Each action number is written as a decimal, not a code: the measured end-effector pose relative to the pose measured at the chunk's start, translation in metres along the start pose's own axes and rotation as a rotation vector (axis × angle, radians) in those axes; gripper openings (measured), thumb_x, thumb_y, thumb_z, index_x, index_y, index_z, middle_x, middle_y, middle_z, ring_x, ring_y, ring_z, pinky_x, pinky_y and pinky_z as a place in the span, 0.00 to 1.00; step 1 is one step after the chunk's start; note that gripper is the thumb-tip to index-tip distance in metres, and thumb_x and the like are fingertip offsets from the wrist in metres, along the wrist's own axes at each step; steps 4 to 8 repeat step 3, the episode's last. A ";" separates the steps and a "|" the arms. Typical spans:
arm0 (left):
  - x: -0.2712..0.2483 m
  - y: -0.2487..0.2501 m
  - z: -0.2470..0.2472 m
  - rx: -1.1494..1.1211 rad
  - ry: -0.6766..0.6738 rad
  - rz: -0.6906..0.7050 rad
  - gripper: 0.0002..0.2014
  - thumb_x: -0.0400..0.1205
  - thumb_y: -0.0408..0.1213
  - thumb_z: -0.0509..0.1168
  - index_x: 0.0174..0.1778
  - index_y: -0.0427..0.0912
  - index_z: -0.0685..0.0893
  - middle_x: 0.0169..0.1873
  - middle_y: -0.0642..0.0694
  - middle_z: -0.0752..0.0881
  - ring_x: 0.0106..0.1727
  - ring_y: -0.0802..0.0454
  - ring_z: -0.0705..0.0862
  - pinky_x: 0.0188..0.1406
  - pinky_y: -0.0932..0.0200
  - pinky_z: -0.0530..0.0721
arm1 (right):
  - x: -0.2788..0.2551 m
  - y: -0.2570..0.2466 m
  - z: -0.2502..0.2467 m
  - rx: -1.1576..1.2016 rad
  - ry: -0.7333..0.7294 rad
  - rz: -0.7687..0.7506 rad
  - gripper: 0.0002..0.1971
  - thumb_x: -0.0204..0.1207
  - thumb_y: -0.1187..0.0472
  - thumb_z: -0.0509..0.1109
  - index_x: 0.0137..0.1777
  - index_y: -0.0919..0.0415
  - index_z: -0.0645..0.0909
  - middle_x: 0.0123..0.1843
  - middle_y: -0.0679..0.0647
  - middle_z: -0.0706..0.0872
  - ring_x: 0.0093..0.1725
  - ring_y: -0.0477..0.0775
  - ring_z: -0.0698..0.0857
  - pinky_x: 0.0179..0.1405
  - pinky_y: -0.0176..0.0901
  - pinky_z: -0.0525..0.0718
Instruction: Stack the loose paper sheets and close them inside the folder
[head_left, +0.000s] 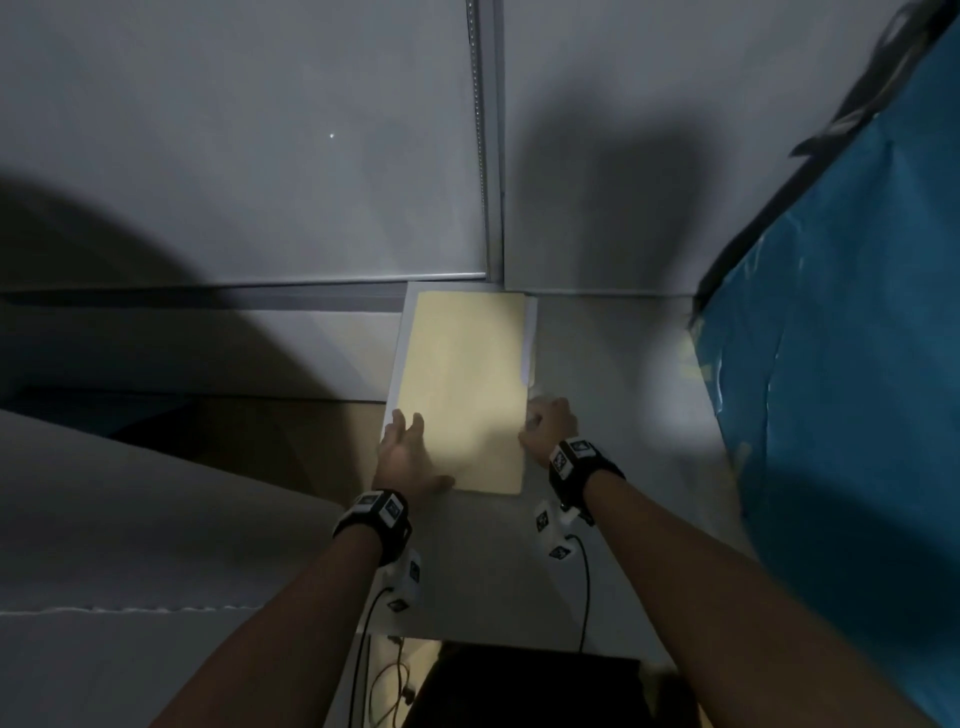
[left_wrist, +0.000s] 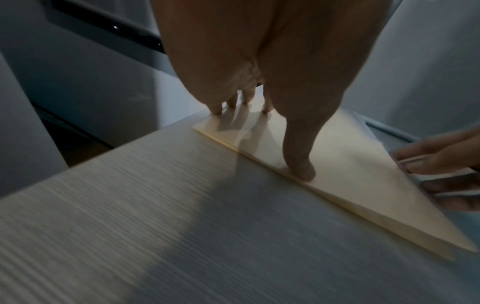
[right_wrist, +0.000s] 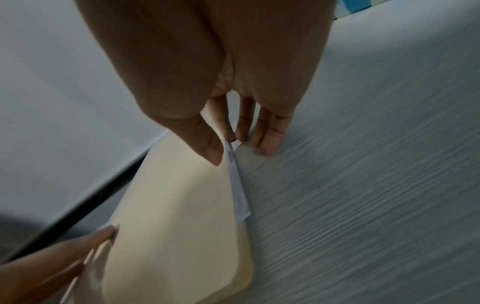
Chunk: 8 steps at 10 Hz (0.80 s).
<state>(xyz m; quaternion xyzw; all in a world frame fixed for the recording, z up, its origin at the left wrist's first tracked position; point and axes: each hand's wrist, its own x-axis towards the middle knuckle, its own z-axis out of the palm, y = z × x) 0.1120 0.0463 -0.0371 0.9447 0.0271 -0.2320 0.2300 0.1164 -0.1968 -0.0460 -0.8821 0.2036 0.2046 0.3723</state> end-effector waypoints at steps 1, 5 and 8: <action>0.001 -0.004 -0.001 -0.009 0.028 -0.002 0.63 0.66 0.49 0.89 0.93 0.42 0.60 0.94 0.37 0.51 0.94 0.36 0.52 0.92 0.45 0.60 | -0.008 -0.002 -0.007 -0.145 -0.093 0.020 0.14 0.76 0.59 0.65 0.60 0.55 0.82 0.69 0.62 0.69 0.64 0.71 0.77 0.67 0.52 0.78; 0.003 -0.016 0.003 -0.061 0.022 0.014 0.61 0.64 0.59 0.86 0.92 0.50 0.63 0.94 0.39 0.52 0.95 0.41 0.51 0.93 0.45 0.60 | -0.017 0.012 -0.014 -0.065 -0.145 -0.051 0.36 0.79 0.52 0.70 0.85 0.61 0.63 0.80 0.63 0.63 0.73 0.70 0.75 0.73 0.54 0.77; 0.003 -0.016 0.003 -0.061 0.022 0.014 0.61 0.64 0.59 0.86 0.92 0.50 0.63 0.94 0.39 0.52 0.95 0.41 0.51 0.93 0.45 0.60 | -0.017 0.012 -0.014 -0.065 -0.145 -0.051 0.36 0.79 0.52 0.70 0.85 0.61 0.63 0.80 0.63 0.63 0.73 0.70 0.75 0.73 0.54 0.77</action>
